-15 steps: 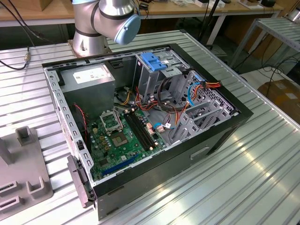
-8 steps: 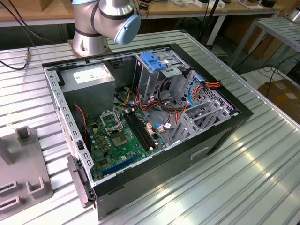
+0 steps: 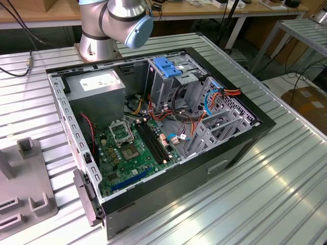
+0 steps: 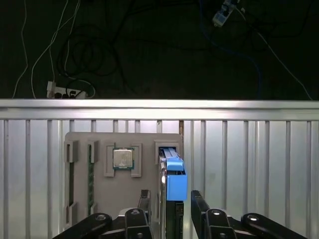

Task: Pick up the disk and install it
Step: 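Pick up the disk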

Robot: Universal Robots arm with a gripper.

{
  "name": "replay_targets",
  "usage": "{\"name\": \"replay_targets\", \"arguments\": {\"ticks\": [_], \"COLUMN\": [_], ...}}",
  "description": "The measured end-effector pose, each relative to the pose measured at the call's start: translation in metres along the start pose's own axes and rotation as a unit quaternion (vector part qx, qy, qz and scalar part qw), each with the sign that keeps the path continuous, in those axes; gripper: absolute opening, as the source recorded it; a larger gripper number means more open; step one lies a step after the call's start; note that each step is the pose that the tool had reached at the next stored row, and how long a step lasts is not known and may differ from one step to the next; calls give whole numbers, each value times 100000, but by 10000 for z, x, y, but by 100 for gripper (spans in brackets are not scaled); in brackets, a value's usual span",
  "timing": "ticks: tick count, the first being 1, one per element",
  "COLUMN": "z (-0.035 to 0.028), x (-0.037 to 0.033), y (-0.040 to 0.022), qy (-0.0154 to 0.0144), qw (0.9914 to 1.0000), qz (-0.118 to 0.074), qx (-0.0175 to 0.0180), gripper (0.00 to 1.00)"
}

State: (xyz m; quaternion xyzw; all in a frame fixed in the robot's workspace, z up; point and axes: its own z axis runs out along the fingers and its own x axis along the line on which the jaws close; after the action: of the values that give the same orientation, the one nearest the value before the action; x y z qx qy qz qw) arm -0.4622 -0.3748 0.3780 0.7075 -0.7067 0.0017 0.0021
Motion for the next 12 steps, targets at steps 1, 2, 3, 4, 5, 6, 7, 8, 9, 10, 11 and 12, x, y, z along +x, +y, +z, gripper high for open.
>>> {"name": "replay_targets", "arguments": {"ticks": [1,2,3,4,5,6,7,8,9,10,11,12], "z": [21,38,55,71,92,123,163,183,202,225,244,270], "x": [0,0,0,0,-1,-1,-1,-2,-2,-2,-2,-2], "y": [0,0,0,0,0,0,0,-1,-2,-3,-5,-7], "qy": [3,2,3,4,3,5,7,8,10,7,8,6], "qw": [100000,100000,99999,99999,99999,99998,99997,99997,99996,99994,99993,99991], "qz": [115,225,329,413,498,604,718,806,923,1061,1168,1308], "qx": [91,123,130,131,133,133,133,129,129,130,127,133], "gripper": [45,45,45,45,45,46,53,53,53,53,53,53]}}
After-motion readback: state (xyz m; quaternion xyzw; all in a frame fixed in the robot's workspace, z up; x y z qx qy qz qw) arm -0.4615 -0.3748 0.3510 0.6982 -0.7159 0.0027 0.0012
